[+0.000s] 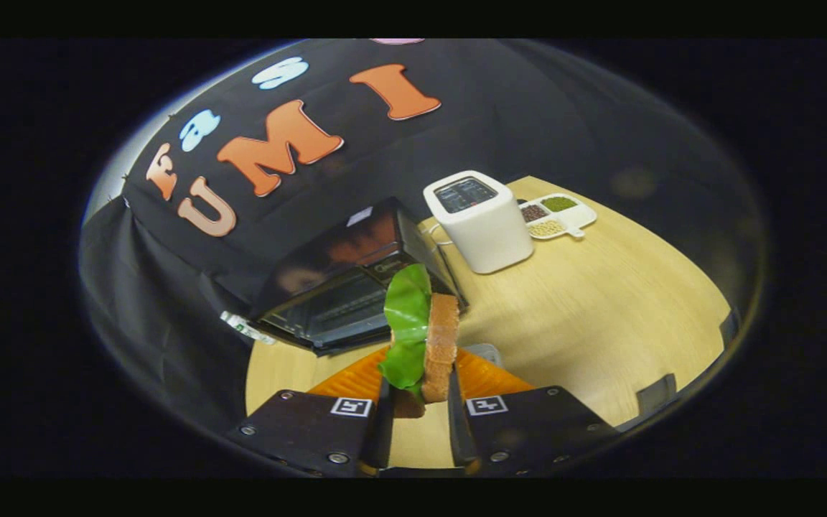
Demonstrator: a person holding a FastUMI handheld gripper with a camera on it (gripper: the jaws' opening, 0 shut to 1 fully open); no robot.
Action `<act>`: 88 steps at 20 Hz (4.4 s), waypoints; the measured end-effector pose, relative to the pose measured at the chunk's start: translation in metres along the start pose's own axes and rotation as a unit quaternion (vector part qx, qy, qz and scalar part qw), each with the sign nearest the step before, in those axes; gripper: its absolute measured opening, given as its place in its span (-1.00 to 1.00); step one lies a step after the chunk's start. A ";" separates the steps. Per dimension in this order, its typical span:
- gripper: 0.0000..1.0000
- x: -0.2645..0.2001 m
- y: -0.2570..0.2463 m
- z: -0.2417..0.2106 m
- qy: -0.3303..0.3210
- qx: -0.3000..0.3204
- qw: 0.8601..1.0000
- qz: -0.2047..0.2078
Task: Open the toaster oven, put the food inside, and close the toaster oven door.
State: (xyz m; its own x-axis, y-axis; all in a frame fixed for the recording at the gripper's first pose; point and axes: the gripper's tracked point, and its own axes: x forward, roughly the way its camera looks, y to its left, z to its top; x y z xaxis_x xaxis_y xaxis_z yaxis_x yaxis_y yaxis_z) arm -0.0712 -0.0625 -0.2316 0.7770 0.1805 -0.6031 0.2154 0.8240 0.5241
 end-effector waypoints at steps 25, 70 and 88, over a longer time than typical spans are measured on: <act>-0.33 0.180 0.111 -0.027 -0.043 0.225 0.966 0.121; 0.98 0.185 0.086 -0.065 0.044 0.071 0.996 -0.032; 0.99 0.047 0.028 -0.175 0.190 -0.220 0.956 -0.040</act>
State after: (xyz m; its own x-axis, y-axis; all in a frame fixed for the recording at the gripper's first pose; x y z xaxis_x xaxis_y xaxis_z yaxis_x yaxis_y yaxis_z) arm -0.1324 0.0636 -0.3506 0.4801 0.2204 -0.8491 -0.0693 0.9744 0.2138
